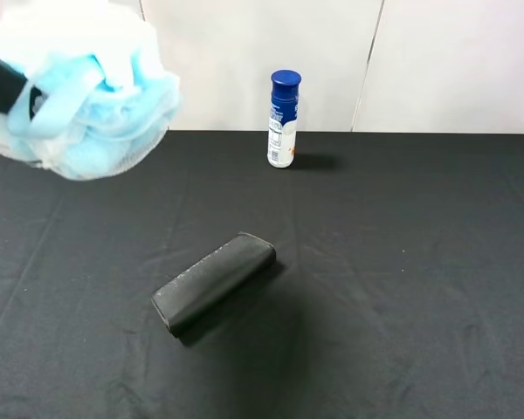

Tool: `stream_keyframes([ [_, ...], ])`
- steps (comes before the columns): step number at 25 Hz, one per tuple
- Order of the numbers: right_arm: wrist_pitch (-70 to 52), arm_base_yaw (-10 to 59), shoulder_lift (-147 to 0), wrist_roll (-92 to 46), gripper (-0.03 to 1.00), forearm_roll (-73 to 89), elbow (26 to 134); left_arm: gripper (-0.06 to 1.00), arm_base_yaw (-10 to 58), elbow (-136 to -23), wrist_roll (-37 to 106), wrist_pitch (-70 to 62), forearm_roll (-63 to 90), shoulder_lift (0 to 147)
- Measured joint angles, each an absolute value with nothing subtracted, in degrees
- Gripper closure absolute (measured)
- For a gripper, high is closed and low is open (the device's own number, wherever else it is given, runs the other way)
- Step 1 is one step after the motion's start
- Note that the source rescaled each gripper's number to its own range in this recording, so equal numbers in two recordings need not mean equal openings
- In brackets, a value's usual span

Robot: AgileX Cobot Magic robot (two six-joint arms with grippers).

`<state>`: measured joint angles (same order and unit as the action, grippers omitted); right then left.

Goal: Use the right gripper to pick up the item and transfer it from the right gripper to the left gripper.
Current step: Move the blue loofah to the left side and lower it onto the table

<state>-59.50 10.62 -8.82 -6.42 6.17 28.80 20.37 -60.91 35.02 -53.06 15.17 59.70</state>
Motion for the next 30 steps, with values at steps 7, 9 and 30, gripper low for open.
stream_keyframes([
  [7, -59.13, 10.62, -3.51, -3.73, -0.03, 4.16, 28.53, 0.94, 20.37, -57.64, 33.88, -52.95, 15.17, 59.7],
  [9, -59.09, 10.62, -3.51, -3.6, -0.03, 4.16, 28.53, 0.94, 20.37, -56.51, 33.74, -52.7, 15.17, 59.7],
  [30, -58.43, -5.05, 0.07, -3.42, -0.03, 4.16, 28.53, 0.94, 20.37, -43.04, 23.14, -37.63, 11.17, 60.62],
])
